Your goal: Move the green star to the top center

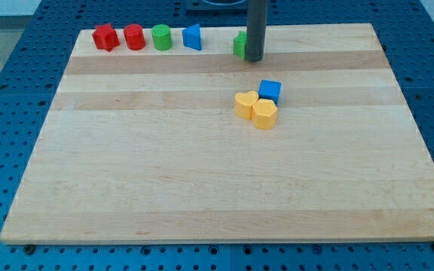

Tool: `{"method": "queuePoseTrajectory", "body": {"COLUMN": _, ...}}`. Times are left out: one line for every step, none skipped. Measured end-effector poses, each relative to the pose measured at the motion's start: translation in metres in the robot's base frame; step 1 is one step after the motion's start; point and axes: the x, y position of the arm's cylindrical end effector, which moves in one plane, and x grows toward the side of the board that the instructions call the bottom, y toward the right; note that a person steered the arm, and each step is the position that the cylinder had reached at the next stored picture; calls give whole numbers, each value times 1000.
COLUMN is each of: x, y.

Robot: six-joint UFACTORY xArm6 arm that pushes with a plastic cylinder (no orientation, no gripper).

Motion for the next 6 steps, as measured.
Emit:
{"method": "queuePoseTrajectory", "body": {"x": -5, "y": 0}}
{"method": "queuePoseTrajectory", "body": {"x": -8, "y": 8}}
{"method": "queuePoseTrajectory", "body": {"x": -17, "y": 9}}
{"method": "queuePoseTrajectory", "body": {"x": -24, "y": 9}}
{"method": "queuePoseTrajectory", "body": {"x": -29, "y": 9}}
{"method": "queuePoseTrajectory", "body": {"x": -32, "y": 6}}
